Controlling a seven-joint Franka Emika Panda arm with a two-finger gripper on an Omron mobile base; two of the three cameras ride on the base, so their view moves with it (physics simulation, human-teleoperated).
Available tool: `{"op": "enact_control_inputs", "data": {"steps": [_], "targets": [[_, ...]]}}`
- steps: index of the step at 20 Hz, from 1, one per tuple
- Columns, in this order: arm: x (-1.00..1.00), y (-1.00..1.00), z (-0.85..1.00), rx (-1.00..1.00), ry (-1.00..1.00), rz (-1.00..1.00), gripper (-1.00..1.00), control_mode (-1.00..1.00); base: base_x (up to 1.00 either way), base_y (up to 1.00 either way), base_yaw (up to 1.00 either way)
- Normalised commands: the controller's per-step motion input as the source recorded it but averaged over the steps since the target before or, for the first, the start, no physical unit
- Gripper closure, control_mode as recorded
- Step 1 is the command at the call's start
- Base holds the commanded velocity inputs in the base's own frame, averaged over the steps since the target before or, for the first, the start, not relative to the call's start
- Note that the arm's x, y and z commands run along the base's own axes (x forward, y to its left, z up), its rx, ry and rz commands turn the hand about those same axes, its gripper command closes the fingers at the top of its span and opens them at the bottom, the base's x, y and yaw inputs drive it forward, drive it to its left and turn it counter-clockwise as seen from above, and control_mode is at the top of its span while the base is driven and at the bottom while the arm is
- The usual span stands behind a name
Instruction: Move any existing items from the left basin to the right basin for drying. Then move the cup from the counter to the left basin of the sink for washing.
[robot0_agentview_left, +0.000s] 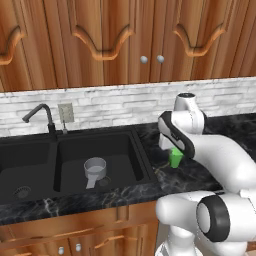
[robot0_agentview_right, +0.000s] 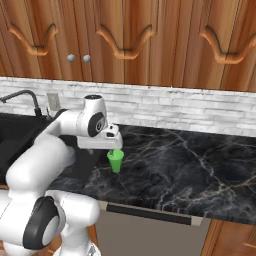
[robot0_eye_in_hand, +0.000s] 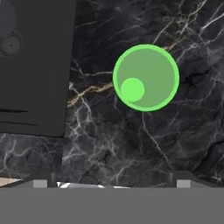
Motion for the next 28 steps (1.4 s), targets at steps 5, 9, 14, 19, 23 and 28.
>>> {"op": "enact_control_inputs", "data": {"steps": [5,9,14,19,23,28], "targets": [[0.10,-0.05,-0.28,-0.05,0.06,0.00,-1.00,-1.00,0.00,0.00,0.00],[0.20,0.00,-0.13,-0.08,0.00,0.00,-1.00,-1.00,0.00,0.00,0.00],[0.23,0.00,-0.17,-0.13,0.00,0.00,-1.00,-1.00,0.00,0.00,0.00],[0.27,0.00,-0.17,-0.14,0.00,0.00,-1.00,-1.00,0.00,0.00,0.00],[0.23,0.00,-0.10,-0.10,0.00,0.00,-1.00,-1.00,0.00,0.00,0.00],[0.28,0.00,-0.10,-0.08,0.00,0.00,-1.00,-1.00,0.00,0.00,0.00]]}}
